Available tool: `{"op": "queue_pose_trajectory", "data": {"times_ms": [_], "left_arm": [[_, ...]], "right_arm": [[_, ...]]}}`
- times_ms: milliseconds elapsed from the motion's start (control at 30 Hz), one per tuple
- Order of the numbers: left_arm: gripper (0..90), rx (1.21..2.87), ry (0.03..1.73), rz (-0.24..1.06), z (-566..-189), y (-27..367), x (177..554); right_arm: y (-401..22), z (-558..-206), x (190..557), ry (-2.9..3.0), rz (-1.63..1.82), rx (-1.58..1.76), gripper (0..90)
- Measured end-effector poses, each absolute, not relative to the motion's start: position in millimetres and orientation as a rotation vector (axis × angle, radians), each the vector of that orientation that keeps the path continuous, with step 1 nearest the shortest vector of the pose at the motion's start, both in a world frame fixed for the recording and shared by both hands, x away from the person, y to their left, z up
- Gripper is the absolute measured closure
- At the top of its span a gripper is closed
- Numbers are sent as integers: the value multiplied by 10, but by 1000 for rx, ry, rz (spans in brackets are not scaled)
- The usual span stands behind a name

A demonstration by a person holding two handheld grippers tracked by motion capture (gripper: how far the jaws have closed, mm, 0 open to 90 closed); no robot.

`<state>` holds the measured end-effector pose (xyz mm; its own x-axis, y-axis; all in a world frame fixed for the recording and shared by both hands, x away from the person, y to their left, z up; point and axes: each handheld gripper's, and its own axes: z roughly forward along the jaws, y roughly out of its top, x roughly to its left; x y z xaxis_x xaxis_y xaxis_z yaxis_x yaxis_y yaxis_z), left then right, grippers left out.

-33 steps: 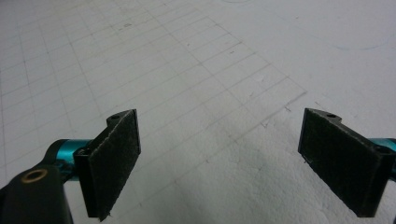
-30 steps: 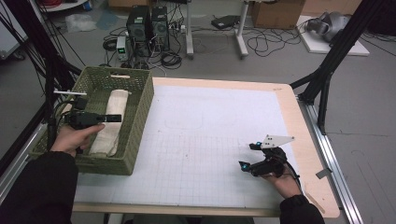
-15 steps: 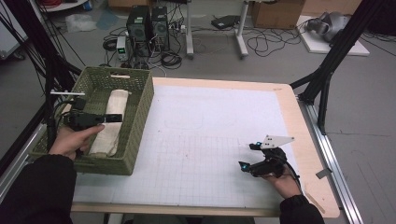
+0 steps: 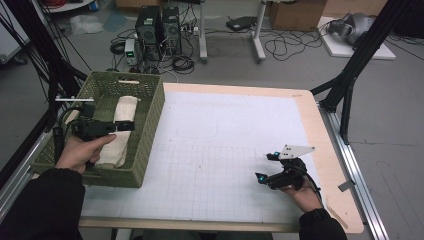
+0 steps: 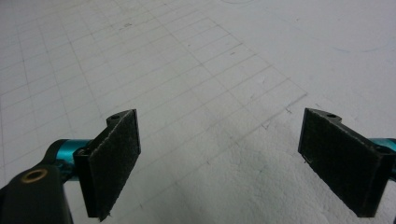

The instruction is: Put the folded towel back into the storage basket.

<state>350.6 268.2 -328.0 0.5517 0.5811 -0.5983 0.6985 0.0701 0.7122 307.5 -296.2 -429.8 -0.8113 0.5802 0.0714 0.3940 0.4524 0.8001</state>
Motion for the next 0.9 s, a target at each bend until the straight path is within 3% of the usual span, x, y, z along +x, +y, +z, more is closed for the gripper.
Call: {"op": "queue_pose_trajectory", "data": {"times_ms": [900], "left_arm": [[438, 1624, 1070, -130, -3245, 2035, 3488]], "right_arm": [[-2965, -4268, 3090, 2479, 1301, 831, 122]]}}
